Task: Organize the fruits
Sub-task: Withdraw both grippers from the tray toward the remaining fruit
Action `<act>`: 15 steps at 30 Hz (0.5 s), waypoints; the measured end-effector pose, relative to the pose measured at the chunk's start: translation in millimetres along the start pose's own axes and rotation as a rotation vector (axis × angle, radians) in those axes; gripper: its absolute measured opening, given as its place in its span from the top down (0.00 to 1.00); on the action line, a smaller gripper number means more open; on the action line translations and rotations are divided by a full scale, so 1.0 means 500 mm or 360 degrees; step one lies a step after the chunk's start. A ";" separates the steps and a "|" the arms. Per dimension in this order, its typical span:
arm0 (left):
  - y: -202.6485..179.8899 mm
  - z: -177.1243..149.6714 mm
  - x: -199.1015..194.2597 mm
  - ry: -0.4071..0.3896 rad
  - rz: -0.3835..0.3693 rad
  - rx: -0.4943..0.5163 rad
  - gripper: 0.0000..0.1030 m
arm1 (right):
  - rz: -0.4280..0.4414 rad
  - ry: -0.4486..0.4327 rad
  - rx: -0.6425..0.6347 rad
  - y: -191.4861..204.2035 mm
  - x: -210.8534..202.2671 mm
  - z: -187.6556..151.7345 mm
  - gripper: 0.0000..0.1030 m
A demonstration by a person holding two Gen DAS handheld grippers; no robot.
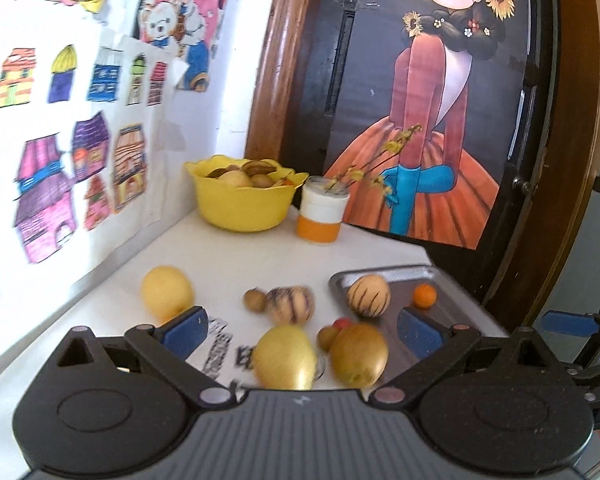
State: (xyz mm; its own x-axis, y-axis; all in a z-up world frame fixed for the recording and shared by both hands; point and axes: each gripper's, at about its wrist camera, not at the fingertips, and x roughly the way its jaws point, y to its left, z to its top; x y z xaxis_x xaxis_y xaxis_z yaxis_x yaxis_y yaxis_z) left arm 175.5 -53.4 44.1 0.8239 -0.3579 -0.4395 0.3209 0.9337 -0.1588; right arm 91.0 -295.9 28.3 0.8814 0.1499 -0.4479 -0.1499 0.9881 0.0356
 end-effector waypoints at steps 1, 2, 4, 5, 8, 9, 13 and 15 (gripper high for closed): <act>0.006 -0.009 -0.008 0.0004 0.0007 0.0009 0.00 | 0.0009 0.0013 -0.0010 0.009 -0.003 -0.006 0.01; 0.013 -0.018 -0.014 0.0015 0.0015 0.0019 0.00 | 0.0018 0.0029 -0.0018 0.019 -0.005 -0.012 0.01; 0.025 -0.037 -0.026 0.0047 0.0032 0.0037 0.00 | 0.0042 0.0074 -0.0040 0.040 -0.005 -0.025 0.01; 0.032 -0.046 -0.032 0.0059 0.0038 0.0041 0.00 | 0.0053 0.0094 -0.0050 0.049 -0.005 -0.031 0.01; 0.050 -0.070 -0.045 0.0089 0.0056 0.0054 0.00 | 0.0077 0.0142 -0.0075 0.073 -0.003 -0.050 0.01; 0.055 -0.079 -0.049 0.0104 0.0064 0.0055 0.00 | 0.0083 0.0162 -0.0077 0.080 -0.002 -0.054 0.01; 0.071 -0.110 -0.059 0.0167 0.0081 0.0065 0.00 | 0.0100 0.0228 -0.0074 0.099 0.002 -0.078 0.01; 0.076 -0.124 -0.063 0.0193 0.0085 0.0069 0.00 | 0.0102 0.0254 -0.0066 0.103 0.006 -0.088 0.01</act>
State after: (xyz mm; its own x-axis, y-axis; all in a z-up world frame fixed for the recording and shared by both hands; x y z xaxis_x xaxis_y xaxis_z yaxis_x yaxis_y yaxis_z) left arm 132.7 -5.9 -3.1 0.7786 -0.3011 -0.5506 0.2998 0.9492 -0.0952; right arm 66.2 -246.1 -10.4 0.7876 0.2015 -0.5823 -0.2246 0.9739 0.0332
